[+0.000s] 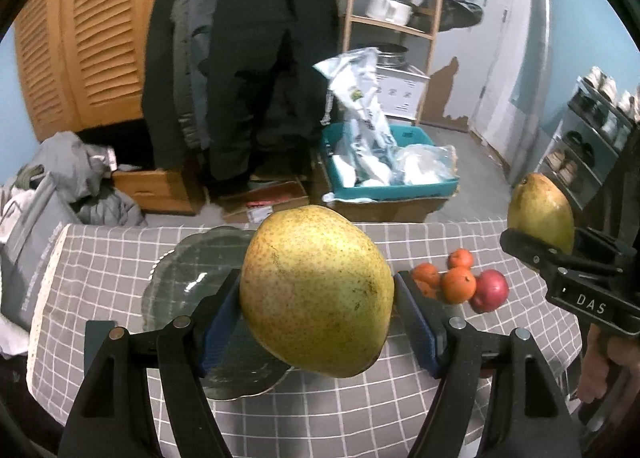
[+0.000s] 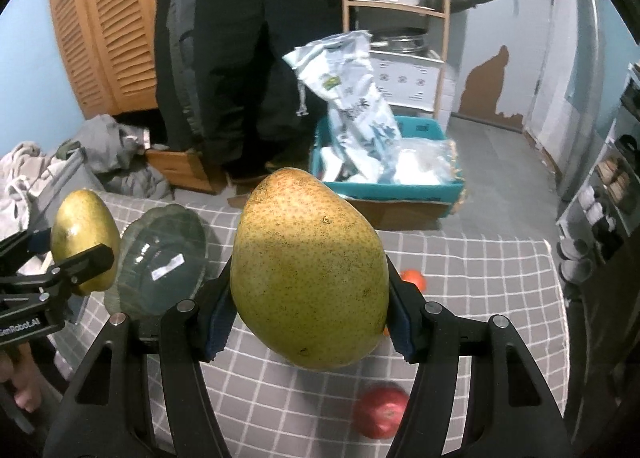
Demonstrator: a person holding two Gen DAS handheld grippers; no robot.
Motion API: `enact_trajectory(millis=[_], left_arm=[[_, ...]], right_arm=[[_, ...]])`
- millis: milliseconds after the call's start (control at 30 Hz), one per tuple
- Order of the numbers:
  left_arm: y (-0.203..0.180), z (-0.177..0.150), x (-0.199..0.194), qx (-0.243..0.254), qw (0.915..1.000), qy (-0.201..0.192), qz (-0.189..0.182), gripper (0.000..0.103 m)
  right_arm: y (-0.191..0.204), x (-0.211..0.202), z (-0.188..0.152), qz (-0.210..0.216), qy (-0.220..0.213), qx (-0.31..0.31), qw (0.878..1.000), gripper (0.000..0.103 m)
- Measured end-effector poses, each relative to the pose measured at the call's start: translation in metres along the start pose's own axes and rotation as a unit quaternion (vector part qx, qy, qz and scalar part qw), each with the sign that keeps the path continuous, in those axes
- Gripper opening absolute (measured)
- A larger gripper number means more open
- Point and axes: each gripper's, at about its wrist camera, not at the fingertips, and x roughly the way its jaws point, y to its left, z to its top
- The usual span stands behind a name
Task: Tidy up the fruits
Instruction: 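Carry both pears over the green glass bowl with both tools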
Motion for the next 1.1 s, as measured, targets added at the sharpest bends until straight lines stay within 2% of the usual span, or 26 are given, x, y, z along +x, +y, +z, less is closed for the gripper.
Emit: enact_trajectory(millis=[200,600,867,1100], left_arm=[[0.031,0.0,0.0,-0.02,0.9996,0.001,0.02,0.076],[0.097,-0.012,0.021,-0.066,0.9959,0.031,0.054,0.076],[0.131,-0.027,0.046,-0.085,0.9918,0.06,0.074,0.076],[0.149,-0.039,0.077,-0.098,0.9878,0.089,0.081,0.076]], right_arm=[[0.031,0.019,0.008,0.019,0.011,-0.017,1.0,0.064],[0.098,0.081,0.018,0.06,0.058,-0.044,0.996,0.064],[0.137,0.117,0.017,0.072,0.09,-0.068,0.991,0.064],[0.156,0.149,0.015,0.083,0.123,-0.067,0.987,0.064]])
